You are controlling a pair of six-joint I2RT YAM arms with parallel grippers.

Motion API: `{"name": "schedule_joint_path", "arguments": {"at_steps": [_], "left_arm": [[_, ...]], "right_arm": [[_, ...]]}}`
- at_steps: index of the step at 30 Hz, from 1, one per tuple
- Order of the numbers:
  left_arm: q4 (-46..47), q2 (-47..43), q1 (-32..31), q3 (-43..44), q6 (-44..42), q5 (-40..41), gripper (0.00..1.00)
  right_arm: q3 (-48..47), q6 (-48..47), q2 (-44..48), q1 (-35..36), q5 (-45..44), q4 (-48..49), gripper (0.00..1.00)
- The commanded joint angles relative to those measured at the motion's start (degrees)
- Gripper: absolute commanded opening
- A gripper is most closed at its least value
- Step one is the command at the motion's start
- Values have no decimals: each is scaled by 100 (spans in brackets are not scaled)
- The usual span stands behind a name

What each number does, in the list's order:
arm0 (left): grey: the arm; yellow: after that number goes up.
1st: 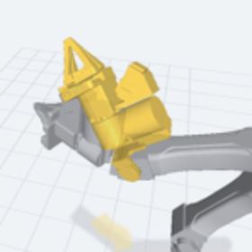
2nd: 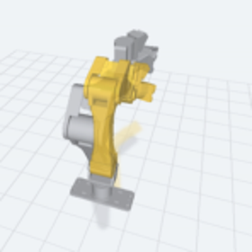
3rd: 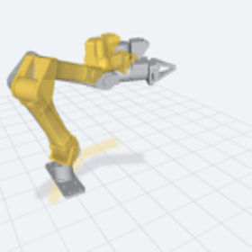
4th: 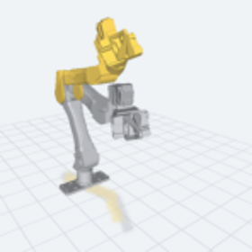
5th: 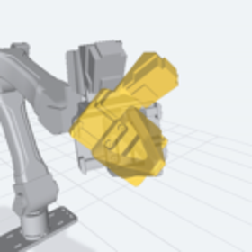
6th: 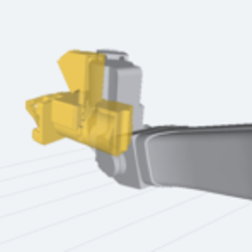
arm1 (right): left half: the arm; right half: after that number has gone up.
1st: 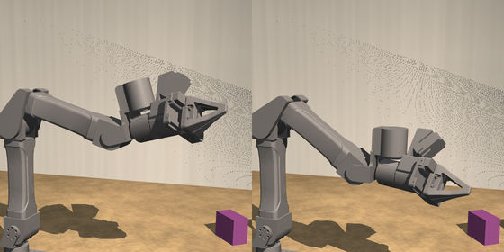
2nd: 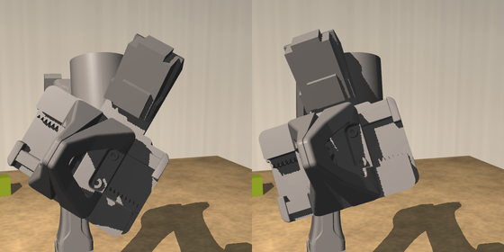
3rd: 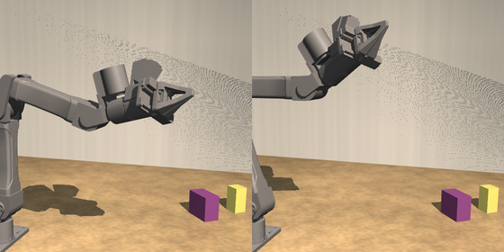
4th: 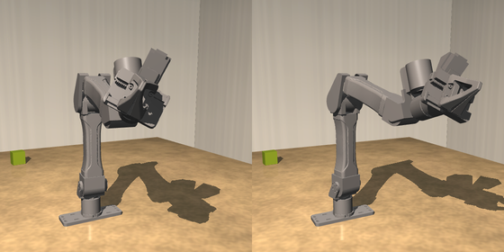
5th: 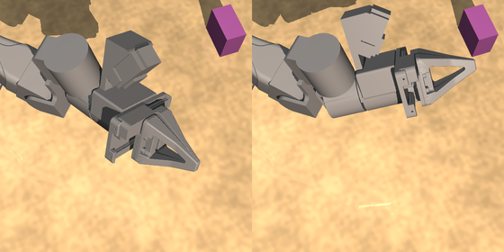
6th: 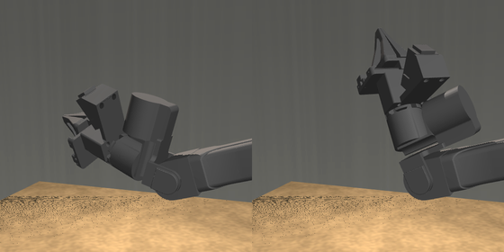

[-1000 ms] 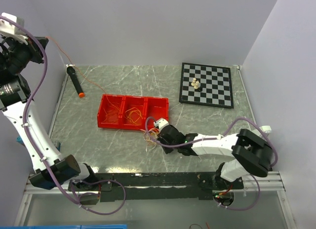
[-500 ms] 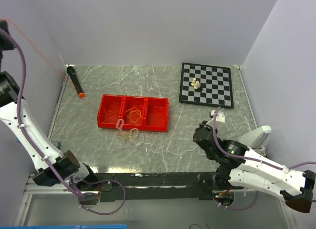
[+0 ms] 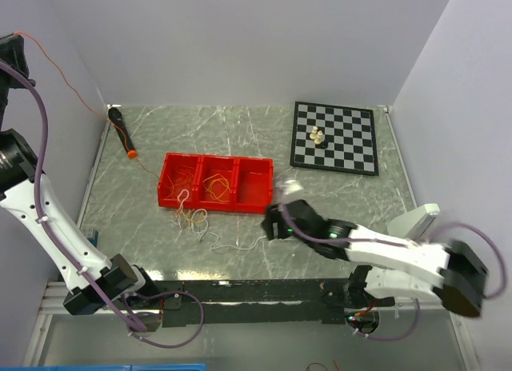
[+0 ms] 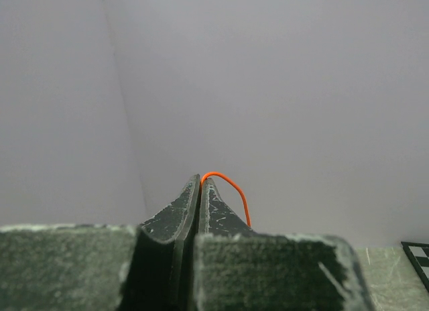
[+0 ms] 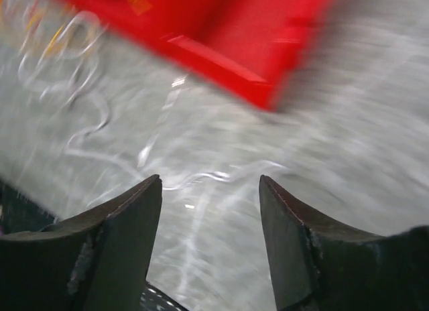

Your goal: Untangle the cables

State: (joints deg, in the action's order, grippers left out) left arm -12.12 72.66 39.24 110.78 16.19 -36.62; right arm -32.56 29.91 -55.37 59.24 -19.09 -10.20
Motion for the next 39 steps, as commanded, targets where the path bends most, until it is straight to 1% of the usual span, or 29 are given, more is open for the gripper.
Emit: {"name": "schedule_joint_path", "arguments": {"at_steps": [1, 4, 10, 12, 18, 22, 30, 32, 35, 39], "left_arm": [[149, -112, 13, -21, -54, -231, 2], [105, -86, 13, -109, -142, -231, 2], [61, 2, 13, -197, -317, -153, 2], [43, 46, 13, -206, -423, -82, 1], [-18, 90, 13, -364, -783, 155, 1], [-27, 125, 22, -426, -871, 190, 1], [-45, 222, 13, -382, -828, 111, 1], [-54, 248, 13, -356, -819, 76, 1], [-62, 266, 22, -338, -819, 76, 1], [-80, 266, 22, -338, -845, 76, 1]], "right_arm": [[-811, -1153, -1499, 359, 1513, 1713, 70], [-1331, -1461, -2413, 474, 1794, 1959, 72], [-1824, -1848, -3470, 457, 2444, 2478, 72], [-1964, -1945, -3760, 465, 2542, 2610, 72], [-2334, -2235, -4481, 465, 2920, 2734, 71], [-2571, -2332, -4929, 465, 2911, 2672, 70], [-2791, -2385, -5378, 465, 2762, 2751, 67], [-2887, -2393, -5475, 465, 2709, 2716, 65], [-3011, -2350, -5607, 465, 2656, 2628, 59], [-3002, -2218, -5669, 465, 2551, 2611, 43]]}}
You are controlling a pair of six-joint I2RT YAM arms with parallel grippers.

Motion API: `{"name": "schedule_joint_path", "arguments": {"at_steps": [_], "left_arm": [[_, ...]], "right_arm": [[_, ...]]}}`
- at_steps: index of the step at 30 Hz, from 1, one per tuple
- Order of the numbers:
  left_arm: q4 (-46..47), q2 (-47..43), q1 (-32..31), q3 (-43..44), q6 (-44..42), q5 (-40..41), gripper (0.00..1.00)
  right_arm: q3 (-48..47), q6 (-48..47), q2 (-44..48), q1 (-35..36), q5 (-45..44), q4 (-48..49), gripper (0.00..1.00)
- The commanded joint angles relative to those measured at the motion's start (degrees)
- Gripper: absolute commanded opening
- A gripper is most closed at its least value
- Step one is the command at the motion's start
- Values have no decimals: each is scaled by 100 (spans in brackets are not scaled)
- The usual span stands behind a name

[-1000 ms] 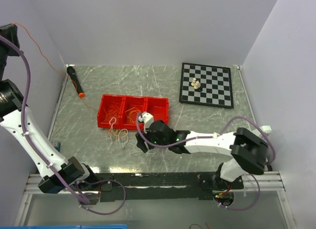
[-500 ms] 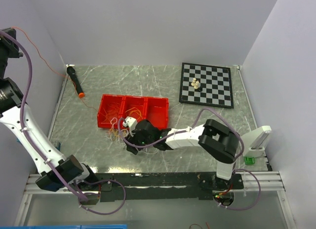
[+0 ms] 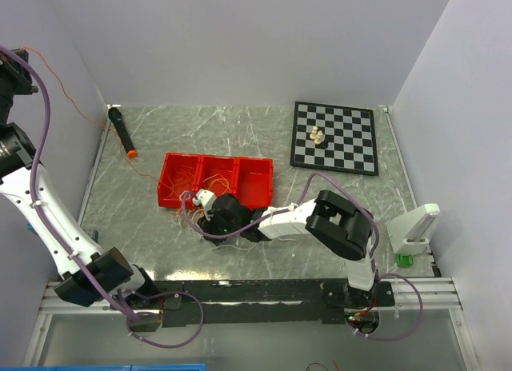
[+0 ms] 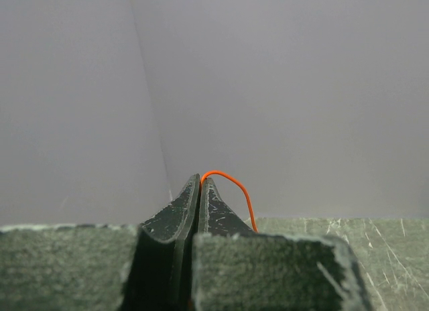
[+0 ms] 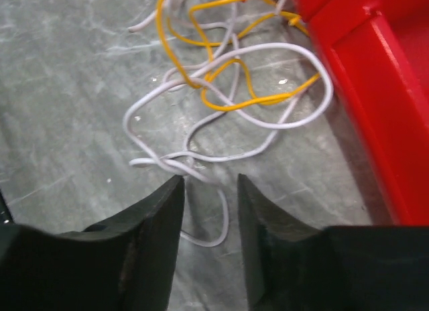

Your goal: Untangle the cables

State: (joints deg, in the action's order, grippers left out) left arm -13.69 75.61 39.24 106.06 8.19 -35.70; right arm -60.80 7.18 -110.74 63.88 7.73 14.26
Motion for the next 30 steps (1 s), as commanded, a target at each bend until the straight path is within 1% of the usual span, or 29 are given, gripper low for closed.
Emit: {"name": "schedule_joint_path", "arguments": {"at_steps": [1, 2, 5, 7, 8, 9, 14, 19, 24, 30], "left_arm": [[69, -29, 22, 143, -45, -16, 1], [60, -20, 13, 152, -45, 2, 1], [77, -29, 13, 169, -19, -7, 1], [86, -29, 13, 178, -1, -16, 1], [86, -38, 22, 187, 8, -7, 1], [86, -47, 13, 187, 16, -16, 1], [69, -64, 13, 204, 8, -7, 1], [-10, -3, 22, 275, -89, 99, 1], [-63, 32, 13, 319, -273, 335, 1], [-151, -73, 39, 178, -695, 818, 1]], "right_arm": [[-178, 82, -141, 2, -157, 121, 39], [-161, 117, -132, 11, -192, 77, 34], [84, 161, 34, 46, -359, 94, 25], [313, 222, 227, 81, -543, 77, 13], [436, 257, 341, 81, -649, 103, 3], [559, 318, 429, 90, -771, 129, 0], [1139, 512, 948, 81, -1053, 253, 0], [1719, 890, 1869, 107, -1562, 200, 0], [2168, 1154, 3248, 107, -2747, -344, 0], [2107, 996, 4779, 2, -4260, -1336, 0]]}}
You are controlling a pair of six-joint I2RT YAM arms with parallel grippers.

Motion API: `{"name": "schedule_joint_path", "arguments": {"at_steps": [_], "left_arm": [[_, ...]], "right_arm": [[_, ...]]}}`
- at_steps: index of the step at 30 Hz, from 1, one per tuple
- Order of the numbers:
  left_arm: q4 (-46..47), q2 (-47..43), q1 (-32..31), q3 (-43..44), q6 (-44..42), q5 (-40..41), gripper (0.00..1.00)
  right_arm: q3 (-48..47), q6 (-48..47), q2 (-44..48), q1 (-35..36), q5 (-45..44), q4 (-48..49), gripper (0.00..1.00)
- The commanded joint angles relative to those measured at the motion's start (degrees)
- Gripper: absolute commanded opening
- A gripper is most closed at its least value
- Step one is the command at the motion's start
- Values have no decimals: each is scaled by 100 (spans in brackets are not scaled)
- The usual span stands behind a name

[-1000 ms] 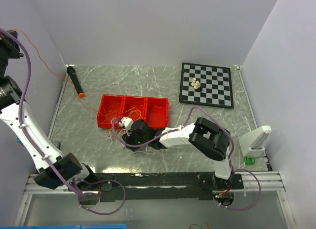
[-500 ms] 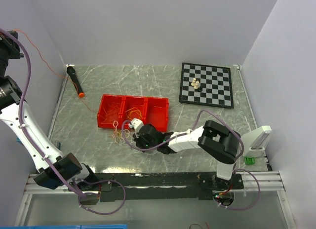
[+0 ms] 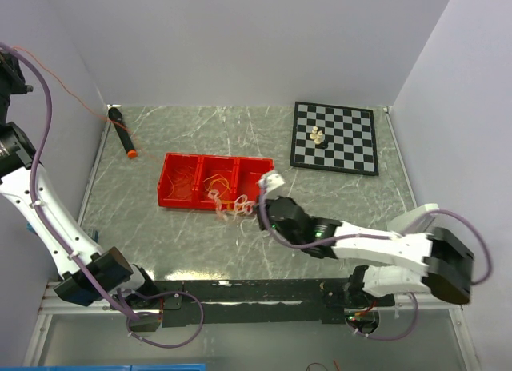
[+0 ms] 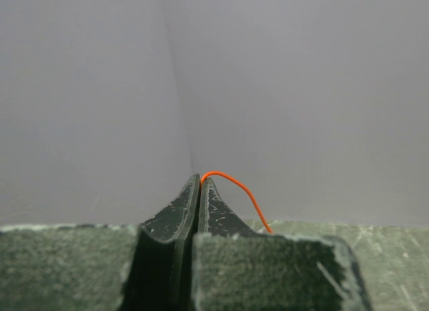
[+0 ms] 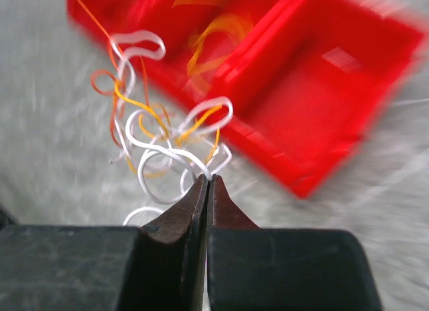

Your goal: Untangle the cables

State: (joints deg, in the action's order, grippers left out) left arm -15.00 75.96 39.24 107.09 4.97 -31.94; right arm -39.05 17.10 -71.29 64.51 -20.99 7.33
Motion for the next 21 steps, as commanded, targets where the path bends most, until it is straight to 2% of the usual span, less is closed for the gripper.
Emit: {"name": "schedule_joint_path", "arguments": {"at_steps": [1, 4, 7, 9, 12, 15, 21], "left_arm": [[-98, -82, 39, 101, -426, 565, 1], [-99, 15, 179, 111, -699, 970, 1], [-12, 181, 627, 189, -542, 919, 1], [41, 383, 1039, 382, -24, 726, 1], [-63, 822, 1506, 1040, 302, 470, 1], [-152, 1113, 1656, 1568, 382, 443, 1], [156, 1043, 1665, 1675, 390, 400, 1]], "right_arm": [[-103, 4, 1071, -131, -1581, -906, 0], [-147, -23, 1739, -482, -1733, -1426, 0], [-138, -14, 2144, -694, -1759, -1979, 0], [-138, 21, 2285, -817, -1907, -2331, 0], [-147, 196, 2295, -1080, -1987, -2867, 0], [-234, 643, 2155, -1335, -2320, -3517, 0], [-428, 1848, 2057, -2055, -2866, -4784, 0]]}}
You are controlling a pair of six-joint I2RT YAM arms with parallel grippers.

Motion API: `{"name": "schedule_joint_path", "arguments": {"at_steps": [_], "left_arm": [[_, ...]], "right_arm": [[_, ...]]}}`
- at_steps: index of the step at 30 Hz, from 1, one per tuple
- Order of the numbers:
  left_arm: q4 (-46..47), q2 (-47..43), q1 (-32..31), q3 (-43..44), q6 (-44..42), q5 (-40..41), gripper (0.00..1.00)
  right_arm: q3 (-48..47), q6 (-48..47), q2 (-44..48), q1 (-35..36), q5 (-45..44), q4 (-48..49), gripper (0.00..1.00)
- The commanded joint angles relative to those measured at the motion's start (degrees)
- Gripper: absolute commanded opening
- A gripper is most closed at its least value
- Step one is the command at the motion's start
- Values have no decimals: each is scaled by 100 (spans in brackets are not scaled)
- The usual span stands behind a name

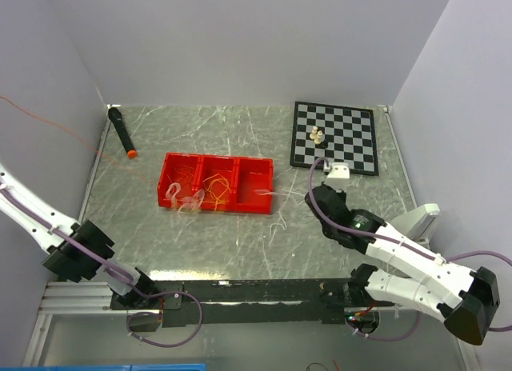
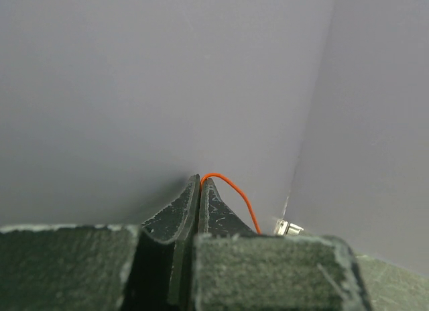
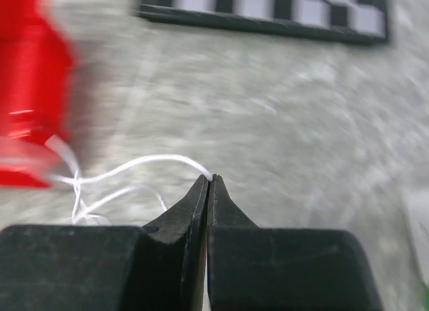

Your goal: Untangle the cables

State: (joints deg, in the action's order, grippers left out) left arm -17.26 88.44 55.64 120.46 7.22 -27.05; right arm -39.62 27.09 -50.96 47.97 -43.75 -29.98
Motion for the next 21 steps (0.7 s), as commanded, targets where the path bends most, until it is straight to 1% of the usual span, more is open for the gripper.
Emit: {"name": "schedule_joint_path", "arguments": {"at_steps": [1, 4, 6, 8, 10, 11, 12, 16, 19, 21], "left_arm": [[363, -213, 26, 372, 183, -255, 1], [503, -397, 26, 128, 358, -731, 1], [749, -591, 17, -162, 411, -977, 1], [829, -697, 9, -295, 429, -1187, 1], [794, -750, 8, -330, 481, -1539, 1], [803, -776, 9, -365, 534, -1706, 1], [846, -811, 9, -418, 587, -1864, 1], [969, -995, -70, -673, 842, -2480, 2], [987, -1215, -290, -884, 781, -2612, 3], [1031, -1356, -413, -1015, 815, -2726, 3]], "right_arm": [[-363, 859, 86, -506, -548, -1037, 0], [-310, 736, 331, -682, -643, -843, 0], [-476, 754, 411, -980, -723, -1001, 0], [-661, 579, 525, -1279, -715, -984, 0], [-662, -16, 762, -1377, -251, -328, 0], [-592, -385, 920, -1378, 100, 163, 0], [-582, -519, 1008, -1378, 338, 420, 0], [-1125, -722, 790, -1378, 1050, 729, 0], [-1539, -1029, 588, -1378, 1823, 1212, 0], [-1925, -1100, 386, -1378, 2316, 1319, 0]]}}
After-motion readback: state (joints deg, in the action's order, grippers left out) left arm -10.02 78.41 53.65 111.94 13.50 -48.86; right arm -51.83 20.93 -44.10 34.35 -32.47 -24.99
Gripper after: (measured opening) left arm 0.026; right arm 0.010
